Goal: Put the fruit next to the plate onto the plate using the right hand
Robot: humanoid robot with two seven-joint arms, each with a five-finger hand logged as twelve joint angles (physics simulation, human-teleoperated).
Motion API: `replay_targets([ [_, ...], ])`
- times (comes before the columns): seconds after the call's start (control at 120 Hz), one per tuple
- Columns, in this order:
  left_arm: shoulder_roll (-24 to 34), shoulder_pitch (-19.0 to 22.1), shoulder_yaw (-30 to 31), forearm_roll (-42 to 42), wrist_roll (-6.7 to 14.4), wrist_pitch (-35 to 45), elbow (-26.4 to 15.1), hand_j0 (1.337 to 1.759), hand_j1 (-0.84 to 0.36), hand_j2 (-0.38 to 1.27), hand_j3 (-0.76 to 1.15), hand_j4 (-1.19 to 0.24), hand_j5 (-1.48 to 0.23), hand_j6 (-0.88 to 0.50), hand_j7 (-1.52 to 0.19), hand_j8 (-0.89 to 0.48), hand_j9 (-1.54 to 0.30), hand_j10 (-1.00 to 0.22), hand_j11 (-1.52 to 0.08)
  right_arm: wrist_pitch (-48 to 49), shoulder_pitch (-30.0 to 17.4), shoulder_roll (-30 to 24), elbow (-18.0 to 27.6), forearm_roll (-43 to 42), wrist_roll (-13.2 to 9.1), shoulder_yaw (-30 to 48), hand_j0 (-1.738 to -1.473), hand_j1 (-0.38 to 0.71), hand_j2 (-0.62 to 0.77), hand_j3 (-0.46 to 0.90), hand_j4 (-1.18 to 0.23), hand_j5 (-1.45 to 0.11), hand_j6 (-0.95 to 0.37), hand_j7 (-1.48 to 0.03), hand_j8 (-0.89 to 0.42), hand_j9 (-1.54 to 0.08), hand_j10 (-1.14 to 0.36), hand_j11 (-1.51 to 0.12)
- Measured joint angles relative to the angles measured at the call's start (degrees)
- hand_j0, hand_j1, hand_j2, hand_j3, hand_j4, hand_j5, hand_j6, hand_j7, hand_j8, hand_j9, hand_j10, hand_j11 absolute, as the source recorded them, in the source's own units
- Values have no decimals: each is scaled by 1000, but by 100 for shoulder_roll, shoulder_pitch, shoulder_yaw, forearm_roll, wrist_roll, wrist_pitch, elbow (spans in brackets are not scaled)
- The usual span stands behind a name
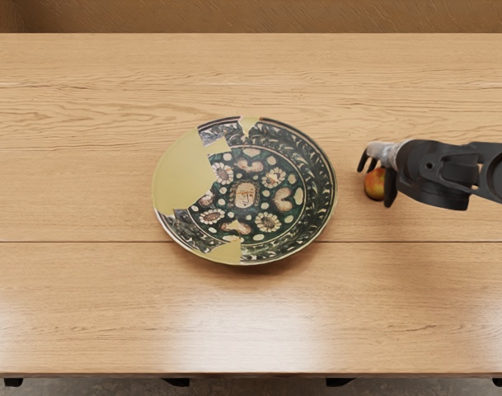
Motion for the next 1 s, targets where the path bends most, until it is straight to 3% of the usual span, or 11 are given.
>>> replay_targets([
  [0.308,0,-1,0,0,0,0,0,1658,349,0,0,0,0,0,0,0,0,0,0,-3,-106,40,-119,-1,0,32,-1657,206,-73,0,-485,-613,-460,-619,-440,-618,-482,-618],
  [0.508,0,-1,-1,1,0,0,0,1658,349,0,0,0,0,0,0,0,0,0,0,9,-167,48,-218,-13,-9,60,-1644,196,-128,-2,-561,-742,-438,-732,-407,-744,-561,-742],
  [0.65,0,-1,-1,0,0,0,0,1658,349,0,0,0,0,0,0,0,0,0,0,12,-177,49,-258,23,-7,67,-1645,232,90,0,-651,-871,-430,-855,-398,-873,-633,-872],
  [1.0,0,-1,0,0,0,0,0,1658,349,0,0,0,0,0,0,0,0,0,0,75,-148,40,-578,75,-10,186,-1646,232,114,0,-631,-1055,-369,-988,-332,-1036,-573,-1030],
])
